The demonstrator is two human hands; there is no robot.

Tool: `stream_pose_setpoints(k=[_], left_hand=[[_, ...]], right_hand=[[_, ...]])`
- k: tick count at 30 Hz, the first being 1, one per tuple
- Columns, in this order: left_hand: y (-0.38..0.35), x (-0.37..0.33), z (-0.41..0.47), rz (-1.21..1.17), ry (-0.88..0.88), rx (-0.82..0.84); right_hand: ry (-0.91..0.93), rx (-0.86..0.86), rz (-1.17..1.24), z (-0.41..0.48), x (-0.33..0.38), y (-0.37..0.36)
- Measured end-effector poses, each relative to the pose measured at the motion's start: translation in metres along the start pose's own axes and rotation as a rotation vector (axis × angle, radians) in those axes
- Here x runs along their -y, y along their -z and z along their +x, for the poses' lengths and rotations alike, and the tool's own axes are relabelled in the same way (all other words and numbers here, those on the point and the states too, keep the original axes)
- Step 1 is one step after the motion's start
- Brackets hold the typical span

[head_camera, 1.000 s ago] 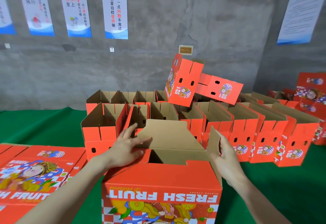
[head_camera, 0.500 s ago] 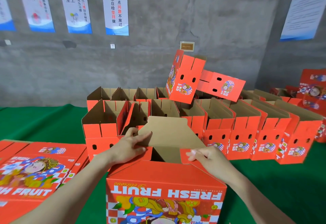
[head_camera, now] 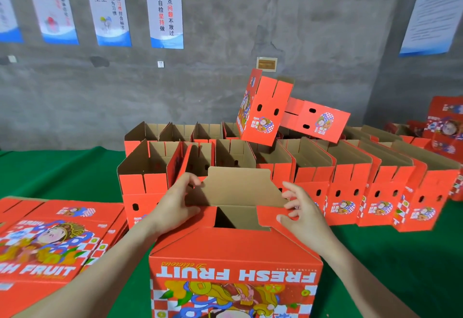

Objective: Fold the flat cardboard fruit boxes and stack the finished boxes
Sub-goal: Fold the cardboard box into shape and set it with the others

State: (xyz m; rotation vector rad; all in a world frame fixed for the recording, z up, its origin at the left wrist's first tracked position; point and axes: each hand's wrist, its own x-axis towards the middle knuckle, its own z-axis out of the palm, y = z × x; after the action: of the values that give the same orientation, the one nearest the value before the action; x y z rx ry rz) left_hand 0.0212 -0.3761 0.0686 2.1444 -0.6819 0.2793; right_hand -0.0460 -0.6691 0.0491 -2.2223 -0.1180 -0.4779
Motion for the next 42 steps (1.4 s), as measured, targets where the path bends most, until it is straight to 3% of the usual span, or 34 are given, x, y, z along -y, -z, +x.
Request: stream_pose_setpoints(k=[6, 10, 14, 18, 23, 26, 29, 42], left_hand=[[-0.002, -0.002, 0.001, 0.008, -0.052, 0.024], [0.000, -0.004, 0.001, -0.068, 0.044, 0.109], [0.002, -0.005, -0.001, -0.123, 0.210, 0.142], [0.009, -0.001, -0.004, 0.012, 0.333, 0.466], [0.005, -0.003, 0.003, 0.119, 0.388, 0.390], [0.004, -0.007, 0.007, 0.134, 0.390, 0.421], [0.002, -0.009, 0.009, 0.197, 0.412, 0.426], [-0.004, -0.003, 0.012, 0.361, 0.376, 0.444]], right_hand=[[0.020, -0.011, 0.194, -0.007, -0.001, 0.001], [0.045, -0.024, 0.158, -0.008, 0.000, 0.002], [0.031, 0.109, 0.070, -0.007, -0.002, 0.000], [-0.063, 0.273, -0.057, -0.001, 0.000, 0.005], [-0.117, 0.535, -0.162, 0.017, 0.019, 0.011], [-0.069, 0.608, -0.379, 0.024, 0.029, 0.000], [-0.054, 0.601, -0.507, 0.026, 0.032, -0.010], [0.021, 0.442, -0.560, 0.015, 0.025, -0.022]])
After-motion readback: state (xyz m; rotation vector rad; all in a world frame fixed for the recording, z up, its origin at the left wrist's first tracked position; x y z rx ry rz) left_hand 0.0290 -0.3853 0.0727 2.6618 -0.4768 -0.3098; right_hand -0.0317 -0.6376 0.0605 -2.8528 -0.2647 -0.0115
